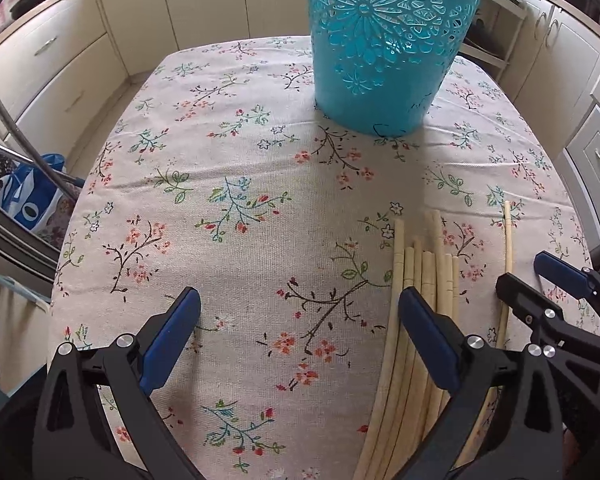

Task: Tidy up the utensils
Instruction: 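Close the right tool on one chopstick while the left tool grasps another, then lift both chopsticks over the teal cup and open both tools to drop them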

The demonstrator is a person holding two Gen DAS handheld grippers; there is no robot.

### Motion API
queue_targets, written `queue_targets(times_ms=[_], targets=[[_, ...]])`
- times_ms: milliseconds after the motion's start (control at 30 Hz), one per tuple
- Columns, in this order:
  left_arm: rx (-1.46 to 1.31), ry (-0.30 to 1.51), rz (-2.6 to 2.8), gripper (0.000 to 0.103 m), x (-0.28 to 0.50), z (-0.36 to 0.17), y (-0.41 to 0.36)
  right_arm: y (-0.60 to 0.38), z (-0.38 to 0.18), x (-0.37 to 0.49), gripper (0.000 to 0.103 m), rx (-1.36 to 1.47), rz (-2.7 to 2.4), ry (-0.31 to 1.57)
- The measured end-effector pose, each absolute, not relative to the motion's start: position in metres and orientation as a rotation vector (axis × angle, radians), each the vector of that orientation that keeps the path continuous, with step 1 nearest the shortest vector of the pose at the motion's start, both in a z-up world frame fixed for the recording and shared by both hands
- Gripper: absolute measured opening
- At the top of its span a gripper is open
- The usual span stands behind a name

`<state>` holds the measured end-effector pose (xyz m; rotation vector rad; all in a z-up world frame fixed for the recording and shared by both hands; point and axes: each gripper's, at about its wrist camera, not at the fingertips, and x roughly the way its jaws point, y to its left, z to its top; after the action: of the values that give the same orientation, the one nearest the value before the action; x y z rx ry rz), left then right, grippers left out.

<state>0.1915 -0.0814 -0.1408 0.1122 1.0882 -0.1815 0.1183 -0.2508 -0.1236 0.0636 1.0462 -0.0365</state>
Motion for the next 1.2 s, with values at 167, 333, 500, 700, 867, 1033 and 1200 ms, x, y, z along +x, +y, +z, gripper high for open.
queue_targets(times_ms=[167, 333, 500, 700, 867, 1033, 1200], targets=[[0.114, 1.086, -0.176, 0.095, 0.192, -0.142, -0.081, -0.250, -0.124, 0.119, 0.049, 0.059, -0.038, 1.044], [0.135, 1.106, -0.176, 0.095, 0.193, -0.146, -0.088, -0.253, -0.124, 0.119, 0.049, 0.063, -0.042, 1.045], [0.122, 1.082, -0.150, 0.090, 0.193, -0.145, -0.085, -0.250, -0.125, 0.123, 0.049, 0.038, -0.049, 1.042], [0.074, 1.046, -0.206, 0.023, 0.194, -0.137, -0.076, -0.232, -0.122, 0.130, 0.017, -0.042, 0.071, 1.075], [0.012, 1.069, -0.239, 0.015, 0.191, -0.137, -0.065, -0.237, -0.122, 0.134, 0.024, -0.039, 0.071, 1.115], [0.044, 1.085, -0.286, 0.005, 0.193, -0.136, -0.073, -0.229, -0.120, 0.138, 0.009, -0.050, 0.092, 1.151], [0.036, 1.041, -0.296, 0.005, 0.180, -0.124, -0.067, -0.240, -0.112, 0.127, 0.006, 0.086, 0.104, 1.123]])
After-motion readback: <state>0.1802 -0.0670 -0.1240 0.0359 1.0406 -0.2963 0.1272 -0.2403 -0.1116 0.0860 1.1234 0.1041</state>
